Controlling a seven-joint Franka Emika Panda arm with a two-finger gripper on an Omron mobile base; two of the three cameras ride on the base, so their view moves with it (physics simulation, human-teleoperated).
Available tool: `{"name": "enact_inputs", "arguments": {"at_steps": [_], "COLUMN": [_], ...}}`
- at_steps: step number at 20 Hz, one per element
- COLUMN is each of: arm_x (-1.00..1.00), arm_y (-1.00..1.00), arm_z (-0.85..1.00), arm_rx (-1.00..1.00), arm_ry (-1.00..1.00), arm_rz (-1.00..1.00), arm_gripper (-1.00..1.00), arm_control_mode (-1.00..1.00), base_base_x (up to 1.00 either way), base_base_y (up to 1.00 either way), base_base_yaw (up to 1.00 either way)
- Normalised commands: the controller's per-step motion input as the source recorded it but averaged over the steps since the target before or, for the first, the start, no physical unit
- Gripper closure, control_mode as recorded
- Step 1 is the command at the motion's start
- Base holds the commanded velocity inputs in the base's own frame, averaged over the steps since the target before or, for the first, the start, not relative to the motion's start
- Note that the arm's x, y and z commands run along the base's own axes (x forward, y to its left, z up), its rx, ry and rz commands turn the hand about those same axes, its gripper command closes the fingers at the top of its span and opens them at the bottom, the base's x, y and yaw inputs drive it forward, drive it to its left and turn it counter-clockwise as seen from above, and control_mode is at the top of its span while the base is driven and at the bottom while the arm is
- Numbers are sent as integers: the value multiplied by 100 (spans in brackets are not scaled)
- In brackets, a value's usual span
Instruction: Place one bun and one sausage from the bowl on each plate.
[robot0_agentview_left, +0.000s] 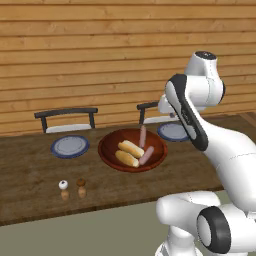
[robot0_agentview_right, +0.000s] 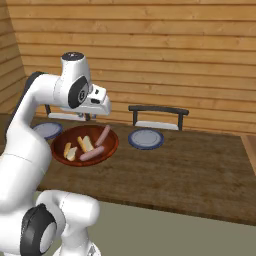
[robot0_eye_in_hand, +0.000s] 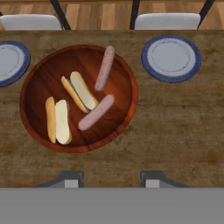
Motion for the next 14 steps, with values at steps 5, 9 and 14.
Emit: {"name": "enact_inputs", "arguments": {"at_steps": [5, 9, 14], "arm_x": [1, 29, 50], "arm_y": [50, 82, 6], "arm_z": [-33, -100, -100], "arm_rx": [-7, -14, -4], "arm_ry": [1, 16, 1], "arm_rz": [-3, -4, 0], "arm_gripper": [-100, -100, -100], "arm_control_mode": [-100, -100, -100], "base_base_x": [0, 0, 0], "base_base_y": [0, 0, 0], "base_base_yaw": [0, 0, 0]}}
